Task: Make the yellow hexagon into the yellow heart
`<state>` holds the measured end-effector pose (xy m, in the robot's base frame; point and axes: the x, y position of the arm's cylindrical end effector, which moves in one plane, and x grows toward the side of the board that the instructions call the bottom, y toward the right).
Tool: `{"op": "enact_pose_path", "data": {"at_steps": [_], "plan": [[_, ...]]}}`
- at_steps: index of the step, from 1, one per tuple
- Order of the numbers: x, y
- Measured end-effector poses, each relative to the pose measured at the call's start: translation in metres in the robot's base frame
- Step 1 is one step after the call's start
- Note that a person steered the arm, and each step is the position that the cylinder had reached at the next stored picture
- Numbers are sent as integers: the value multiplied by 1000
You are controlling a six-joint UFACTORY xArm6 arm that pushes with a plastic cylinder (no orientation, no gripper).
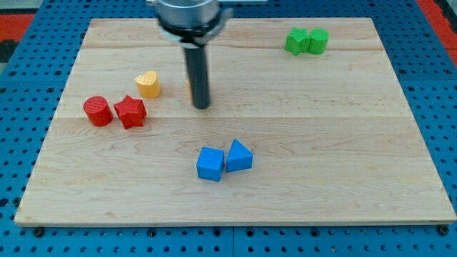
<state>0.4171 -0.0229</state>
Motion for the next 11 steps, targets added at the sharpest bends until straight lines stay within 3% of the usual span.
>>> {"op": "enact_pose_path", "data": {"at_steps": [4, 6, 10, 11], "plan": [[-28, 33], [-31, -74], [14, -56], [14, -93]]}}
